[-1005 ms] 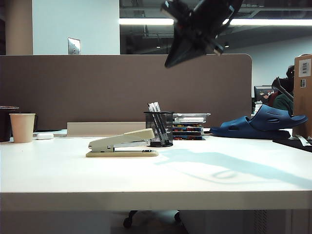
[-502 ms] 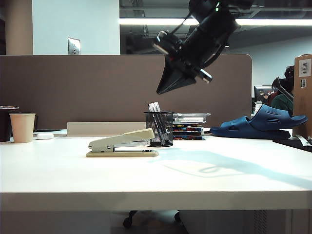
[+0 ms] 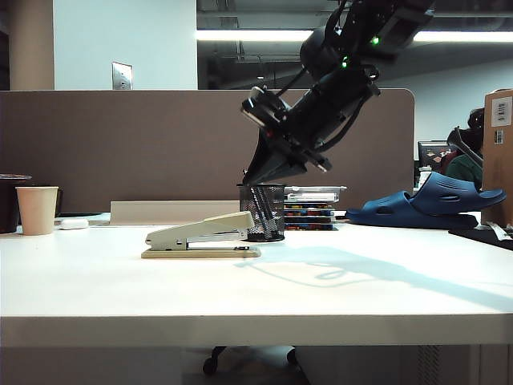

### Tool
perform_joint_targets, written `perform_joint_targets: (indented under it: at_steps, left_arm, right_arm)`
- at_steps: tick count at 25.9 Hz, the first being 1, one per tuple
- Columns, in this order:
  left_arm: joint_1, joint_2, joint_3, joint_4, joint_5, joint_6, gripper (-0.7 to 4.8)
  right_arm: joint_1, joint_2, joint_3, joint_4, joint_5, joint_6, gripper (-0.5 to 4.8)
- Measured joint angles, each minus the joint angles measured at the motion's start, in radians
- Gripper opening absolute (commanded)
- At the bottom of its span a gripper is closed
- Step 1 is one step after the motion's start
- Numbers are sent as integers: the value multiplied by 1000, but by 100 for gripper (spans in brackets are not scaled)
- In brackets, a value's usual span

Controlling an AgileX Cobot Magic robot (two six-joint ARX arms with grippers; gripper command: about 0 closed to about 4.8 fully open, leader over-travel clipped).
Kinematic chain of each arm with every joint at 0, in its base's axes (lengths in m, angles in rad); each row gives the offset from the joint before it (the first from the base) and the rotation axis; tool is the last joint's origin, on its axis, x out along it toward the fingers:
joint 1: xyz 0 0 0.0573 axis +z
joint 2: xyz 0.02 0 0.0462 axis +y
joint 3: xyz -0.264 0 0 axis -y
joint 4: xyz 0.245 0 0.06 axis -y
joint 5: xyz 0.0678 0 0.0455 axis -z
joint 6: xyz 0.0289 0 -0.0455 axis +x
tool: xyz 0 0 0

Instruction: Press the stapler down.

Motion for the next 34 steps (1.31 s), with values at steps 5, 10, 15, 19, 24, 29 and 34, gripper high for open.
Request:
perform_joint_targets:
  at_steps: [5, 10, 15, 19, 24, 29, 34]
  left_arm:
    - [0, 0, 0, 0, 0, 0, -6]
    - [0, 0, 0, 0, 0, 0, -6]
    - [0, 0, 0, 0, 0, 0, -6]
    - [0, 0, 0, 0, -1, 0, -6]
    - [0, 0, 0, 0, -1, 0, -6]
    - [0, 0, 0, 0, 0, 0, -6]
    - [0, 0, 0, 0, -1, 0, -6]
  right_arm:
    - [16, 17, 0, 12, -10, 0, -9]
    - [20, 57, 0, 30, -5, 0, -9]
    - [18, 59, 0, 42, 7, 0, -9]
    - [19, 60, 0, 64, 20, 0, -9]
    - [19, 78, 3, 66, 40, 0, -9]
    - [19, 80, 4, 73, 56, 0, -9]
    - [19, 80, 4, 72, 58, 0, -9]
